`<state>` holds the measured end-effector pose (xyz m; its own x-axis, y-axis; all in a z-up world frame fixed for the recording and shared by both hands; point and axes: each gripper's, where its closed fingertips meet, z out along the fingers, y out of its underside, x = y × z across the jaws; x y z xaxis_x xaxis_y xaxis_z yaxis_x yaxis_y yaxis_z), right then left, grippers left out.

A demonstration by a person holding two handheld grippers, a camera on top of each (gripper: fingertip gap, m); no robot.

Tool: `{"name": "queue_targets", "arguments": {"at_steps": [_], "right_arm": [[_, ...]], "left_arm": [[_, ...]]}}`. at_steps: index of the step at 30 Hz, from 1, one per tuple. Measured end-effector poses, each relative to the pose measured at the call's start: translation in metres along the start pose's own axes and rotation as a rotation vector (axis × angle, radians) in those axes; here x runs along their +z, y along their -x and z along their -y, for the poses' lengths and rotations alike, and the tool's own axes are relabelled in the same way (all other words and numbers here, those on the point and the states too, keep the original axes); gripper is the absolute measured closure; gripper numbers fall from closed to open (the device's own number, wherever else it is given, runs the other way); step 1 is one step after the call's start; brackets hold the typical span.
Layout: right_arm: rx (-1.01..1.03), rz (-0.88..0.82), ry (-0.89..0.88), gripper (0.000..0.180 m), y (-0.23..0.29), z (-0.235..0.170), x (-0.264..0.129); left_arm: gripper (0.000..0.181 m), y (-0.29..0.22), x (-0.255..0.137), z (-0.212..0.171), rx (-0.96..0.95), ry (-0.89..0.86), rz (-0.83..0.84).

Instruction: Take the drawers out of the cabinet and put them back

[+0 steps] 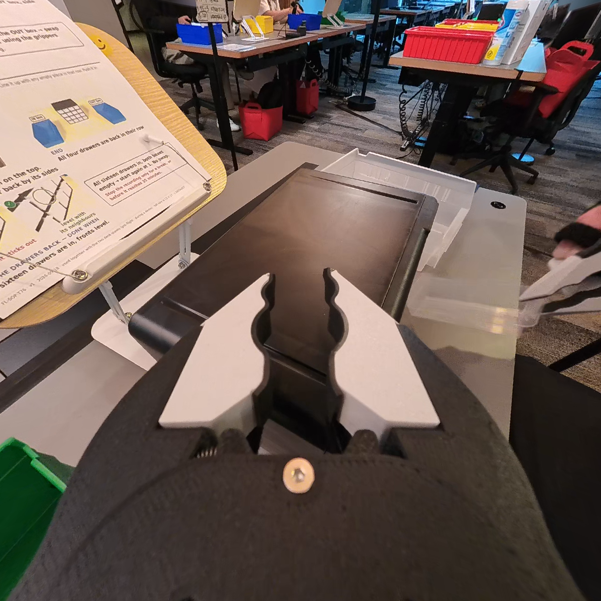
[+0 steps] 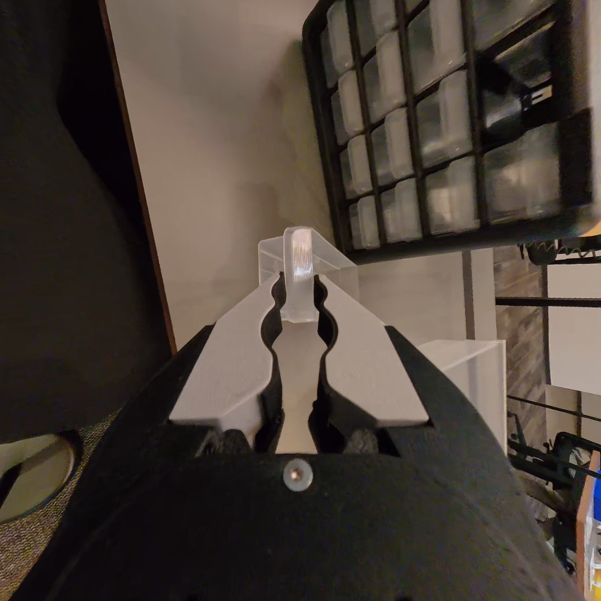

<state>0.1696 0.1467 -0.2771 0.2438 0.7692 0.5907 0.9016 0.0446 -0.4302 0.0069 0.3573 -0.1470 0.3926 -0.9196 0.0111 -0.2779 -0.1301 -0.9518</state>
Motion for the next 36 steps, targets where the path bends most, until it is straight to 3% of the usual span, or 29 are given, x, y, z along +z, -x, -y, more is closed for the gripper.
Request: {"name": "queue_targets", "arguments": {"at_steps": [11, 16, 18, 20, 22, 27, 29, 32, 36], "right_arm": [[-0.057, 0.023, 0.100, 0.163, 0.031, -0.043, 0.025], [0.204, 0.138, 0.174, 0.107, 0.036, -0.070, 0.023], [0.390, 0.153, 0.129, 0.099, 0.023, -0.062, 0.017], [0.622, 0.193, 0.095, 0.060, 0.010, -0.047, 0.018], [0.807, 0.220, 0.138, 0.060, 0.002, -0.042, 0.029], [0.931, 0.240, 0.289, 0.058, -0.003, -0.058, 0.074], [0.928, 0.295, 0.366, 0.067, 0.008, -0.068, 0.085], [0.914, 0.382, 0.420, 0.096, 0.023, -0.074, 0.090], [0.859, 0.382, 0.401, 0.108, 0.018, -0.075, 0.084]], "left_arm": [[0.152, 0.000, 0.000, 0.000, -0.002, 0.000, 0.001], [0.152, 0.000, 0.000, 0.000, 0.000, 0.001, 0.001], [0.152, 0.000, 0.000, 0.000, 0.000, 0.001, 0.000], [0.151, 0.000, 0.000, 0.000, 0.000, 0.001, -0.001], [0.151, 0.000, 0.000, 0.000, -0.001, 0.003, -0.002], [0.152, 0.000, 0.000, 0.000, 0.001, 0.002, 0.003], [0.152, 0.000, 0.000, 0.000, 0.002, 0.002, 0.003], [0.151, 0.000, 0.000, 0.000, 0.001, -0.002, -0.003], [0.151, 0.000, 0.000, 0.000, 0.003, -0.003, -0.009]]}}
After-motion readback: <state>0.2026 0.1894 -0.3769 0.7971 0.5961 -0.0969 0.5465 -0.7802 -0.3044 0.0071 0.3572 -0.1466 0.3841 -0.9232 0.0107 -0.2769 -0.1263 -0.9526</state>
